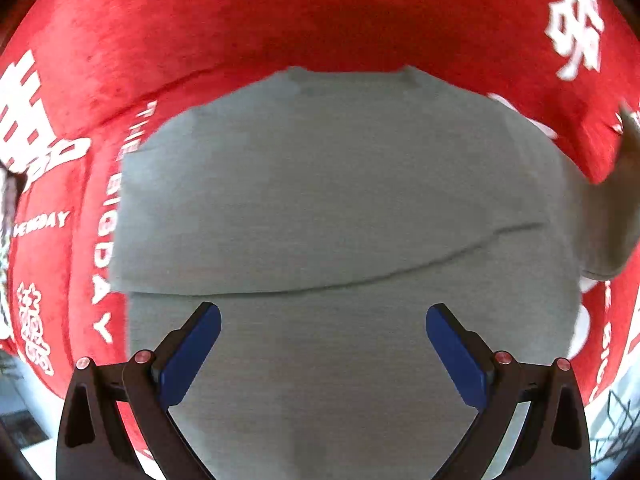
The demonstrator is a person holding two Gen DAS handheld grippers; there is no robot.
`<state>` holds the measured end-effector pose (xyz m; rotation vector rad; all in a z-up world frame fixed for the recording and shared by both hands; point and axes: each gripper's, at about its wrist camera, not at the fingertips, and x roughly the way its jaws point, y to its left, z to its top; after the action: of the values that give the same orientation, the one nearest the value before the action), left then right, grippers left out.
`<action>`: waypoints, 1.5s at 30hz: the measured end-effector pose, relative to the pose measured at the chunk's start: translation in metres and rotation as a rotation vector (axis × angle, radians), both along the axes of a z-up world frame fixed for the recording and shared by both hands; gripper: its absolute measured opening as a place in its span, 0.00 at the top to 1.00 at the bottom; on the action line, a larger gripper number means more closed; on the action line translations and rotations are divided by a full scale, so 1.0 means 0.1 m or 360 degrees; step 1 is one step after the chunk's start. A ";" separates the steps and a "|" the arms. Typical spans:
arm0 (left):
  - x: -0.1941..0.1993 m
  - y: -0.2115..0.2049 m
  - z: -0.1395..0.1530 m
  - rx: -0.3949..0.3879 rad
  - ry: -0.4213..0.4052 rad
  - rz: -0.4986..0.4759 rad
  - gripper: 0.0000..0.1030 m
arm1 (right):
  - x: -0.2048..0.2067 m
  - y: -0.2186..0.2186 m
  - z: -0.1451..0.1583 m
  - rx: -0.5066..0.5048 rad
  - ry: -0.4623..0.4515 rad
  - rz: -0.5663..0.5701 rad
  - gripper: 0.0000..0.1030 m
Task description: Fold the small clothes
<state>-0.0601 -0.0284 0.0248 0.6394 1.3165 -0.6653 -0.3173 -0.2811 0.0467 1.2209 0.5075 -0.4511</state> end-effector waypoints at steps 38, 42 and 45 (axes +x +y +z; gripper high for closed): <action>1.27 1.57 0.00 -0.0281 0.0122 0.0651 0.00 | 2.72 2.18 -0.82 -0.0370 0.0712 0.1325 0.48; 1.32 1.36 -0.05 -0.0354 0.0202 0.0572 0.00 | 2.02 1.80 -0.84 -0.0057 0.0656 0.0988 0.43; 1.36 1.10 -0.11 -0.0441 0.0282 0.0494 0.00 | 1.42 1.45 -0.95 0.0205 0.0635 0.0645 0.43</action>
<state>0.0763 0.0819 0.0135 0.1483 1.4175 -0.6426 -0.1758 -0.1360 -0.0486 1.1155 1.1164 -0.3166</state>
